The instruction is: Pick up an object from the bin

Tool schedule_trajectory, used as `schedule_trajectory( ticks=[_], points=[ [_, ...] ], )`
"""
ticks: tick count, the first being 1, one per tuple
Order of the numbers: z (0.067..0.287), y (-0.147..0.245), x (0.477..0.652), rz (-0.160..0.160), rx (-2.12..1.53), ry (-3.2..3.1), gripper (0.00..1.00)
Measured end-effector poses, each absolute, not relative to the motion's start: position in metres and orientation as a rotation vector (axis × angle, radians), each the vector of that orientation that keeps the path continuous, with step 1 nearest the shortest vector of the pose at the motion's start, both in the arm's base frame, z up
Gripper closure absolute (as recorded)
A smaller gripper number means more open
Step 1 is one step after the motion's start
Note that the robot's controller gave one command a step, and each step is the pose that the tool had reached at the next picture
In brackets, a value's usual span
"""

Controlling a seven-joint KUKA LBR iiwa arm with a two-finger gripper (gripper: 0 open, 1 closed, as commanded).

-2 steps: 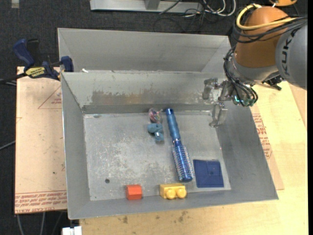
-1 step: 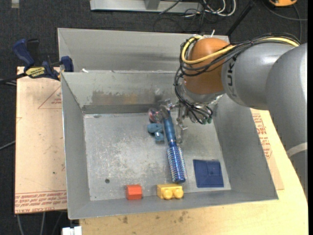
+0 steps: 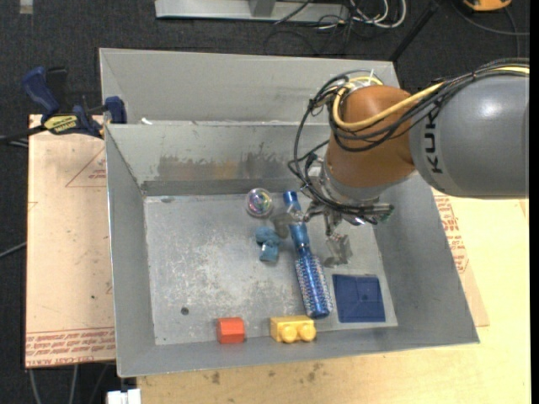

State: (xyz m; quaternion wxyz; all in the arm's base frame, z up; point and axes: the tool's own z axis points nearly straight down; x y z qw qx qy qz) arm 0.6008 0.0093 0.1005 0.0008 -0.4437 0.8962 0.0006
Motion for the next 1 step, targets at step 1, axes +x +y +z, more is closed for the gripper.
schedule_trajectory(
  ticks=[1],
  points=[
    [0.0999,-0.0045,0.6151,0.0,-2.257,2.18,0.0]
  ],
)
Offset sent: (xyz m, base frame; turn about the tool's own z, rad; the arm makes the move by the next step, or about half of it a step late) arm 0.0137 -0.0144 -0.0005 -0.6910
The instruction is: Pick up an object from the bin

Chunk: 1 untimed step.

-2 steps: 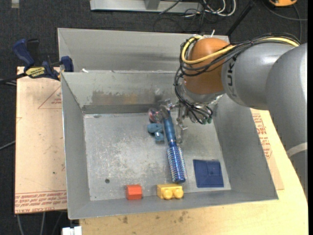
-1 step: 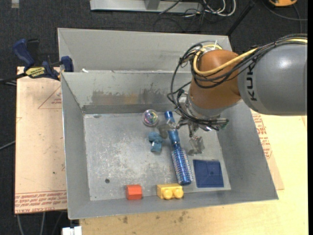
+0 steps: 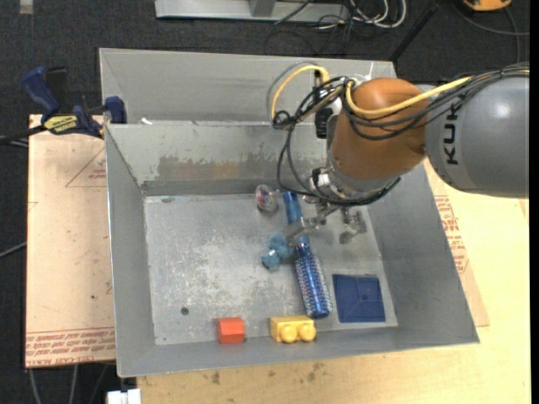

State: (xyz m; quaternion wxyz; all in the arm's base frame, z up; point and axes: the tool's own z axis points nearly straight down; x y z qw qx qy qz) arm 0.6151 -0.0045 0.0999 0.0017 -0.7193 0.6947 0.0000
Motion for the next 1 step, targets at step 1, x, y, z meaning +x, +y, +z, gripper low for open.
schedule_trajectory(
  ticks=[1],
  points=[
    [0.0706,0.0152,0.6095,0.001,-2.356,2.072,0.0]
  ],
)
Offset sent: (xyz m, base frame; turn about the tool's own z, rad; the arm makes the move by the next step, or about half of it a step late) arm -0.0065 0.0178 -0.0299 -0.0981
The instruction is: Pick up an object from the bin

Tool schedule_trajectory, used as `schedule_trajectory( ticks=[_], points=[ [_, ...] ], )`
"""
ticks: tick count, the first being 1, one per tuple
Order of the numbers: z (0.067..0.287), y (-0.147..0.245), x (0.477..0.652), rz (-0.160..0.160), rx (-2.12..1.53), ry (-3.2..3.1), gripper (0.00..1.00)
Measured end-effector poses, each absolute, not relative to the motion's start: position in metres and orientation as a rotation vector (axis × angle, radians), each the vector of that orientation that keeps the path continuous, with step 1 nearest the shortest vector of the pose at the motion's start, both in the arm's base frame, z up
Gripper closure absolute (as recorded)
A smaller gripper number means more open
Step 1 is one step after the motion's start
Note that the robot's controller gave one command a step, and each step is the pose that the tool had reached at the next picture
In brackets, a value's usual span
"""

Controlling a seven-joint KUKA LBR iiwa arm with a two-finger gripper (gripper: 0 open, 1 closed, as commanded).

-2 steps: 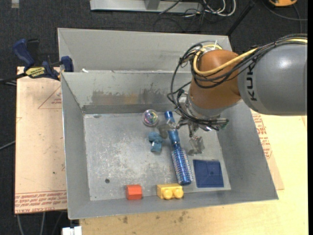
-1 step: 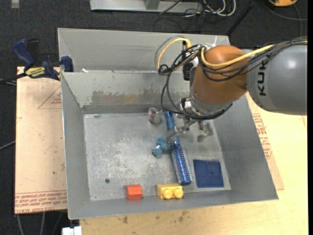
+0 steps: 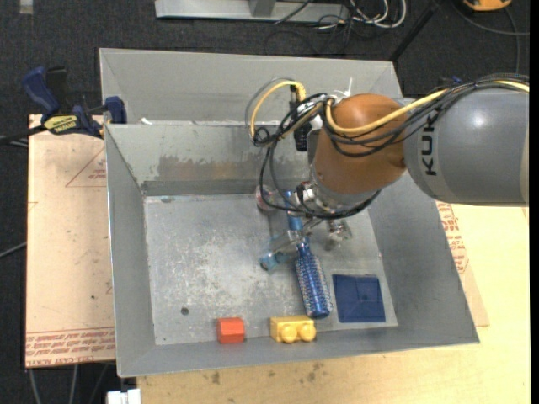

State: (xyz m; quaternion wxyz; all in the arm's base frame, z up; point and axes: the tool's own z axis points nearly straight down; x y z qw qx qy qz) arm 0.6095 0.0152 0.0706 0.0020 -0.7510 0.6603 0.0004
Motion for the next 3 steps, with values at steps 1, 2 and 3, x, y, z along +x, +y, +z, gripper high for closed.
schedule_trajectory(
  ticks=[1,2,3],
  points=[
    [0.072,0.016,0.611,0.002,-2.348,2.076,0.0],
    [0.071,0.016,0.61,0.004,-2.348,2.076,1.0],
    [0.092,0.017,0.61,0.001,-2.348,2.082,1.0]
  ],
)
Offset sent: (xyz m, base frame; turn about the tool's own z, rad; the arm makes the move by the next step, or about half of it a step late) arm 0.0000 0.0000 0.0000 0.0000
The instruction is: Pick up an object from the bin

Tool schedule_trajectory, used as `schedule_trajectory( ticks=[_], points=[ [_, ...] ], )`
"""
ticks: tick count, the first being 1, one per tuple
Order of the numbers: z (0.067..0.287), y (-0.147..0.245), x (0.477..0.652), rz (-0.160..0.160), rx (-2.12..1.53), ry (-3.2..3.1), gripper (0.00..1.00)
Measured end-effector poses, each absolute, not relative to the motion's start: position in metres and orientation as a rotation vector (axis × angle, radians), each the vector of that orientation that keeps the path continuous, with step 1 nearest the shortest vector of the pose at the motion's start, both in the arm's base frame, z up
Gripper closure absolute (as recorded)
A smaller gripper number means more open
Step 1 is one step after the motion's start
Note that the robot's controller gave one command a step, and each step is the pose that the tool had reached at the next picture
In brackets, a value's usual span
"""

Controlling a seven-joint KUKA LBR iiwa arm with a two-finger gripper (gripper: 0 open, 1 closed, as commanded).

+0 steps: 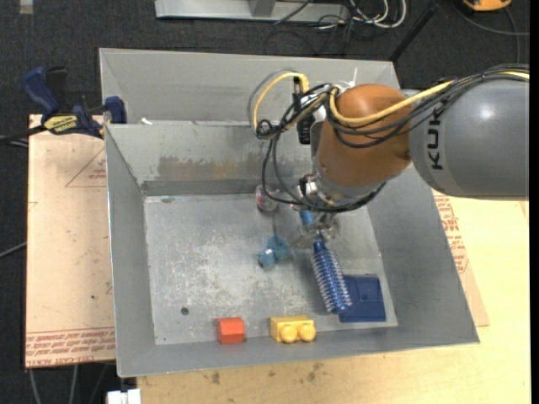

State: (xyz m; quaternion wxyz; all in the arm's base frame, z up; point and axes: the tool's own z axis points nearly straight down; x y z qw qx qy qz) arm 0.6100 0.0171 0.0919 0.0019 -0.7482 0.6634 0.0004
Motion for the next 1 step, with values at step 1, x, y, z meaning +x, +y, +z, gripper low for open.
schedule_trajectory(
  ticks=[1],
  points=[
    [0.1284,0.0185,0.6108,-0.001,-2.343,2.086,1.0]
  ],
)
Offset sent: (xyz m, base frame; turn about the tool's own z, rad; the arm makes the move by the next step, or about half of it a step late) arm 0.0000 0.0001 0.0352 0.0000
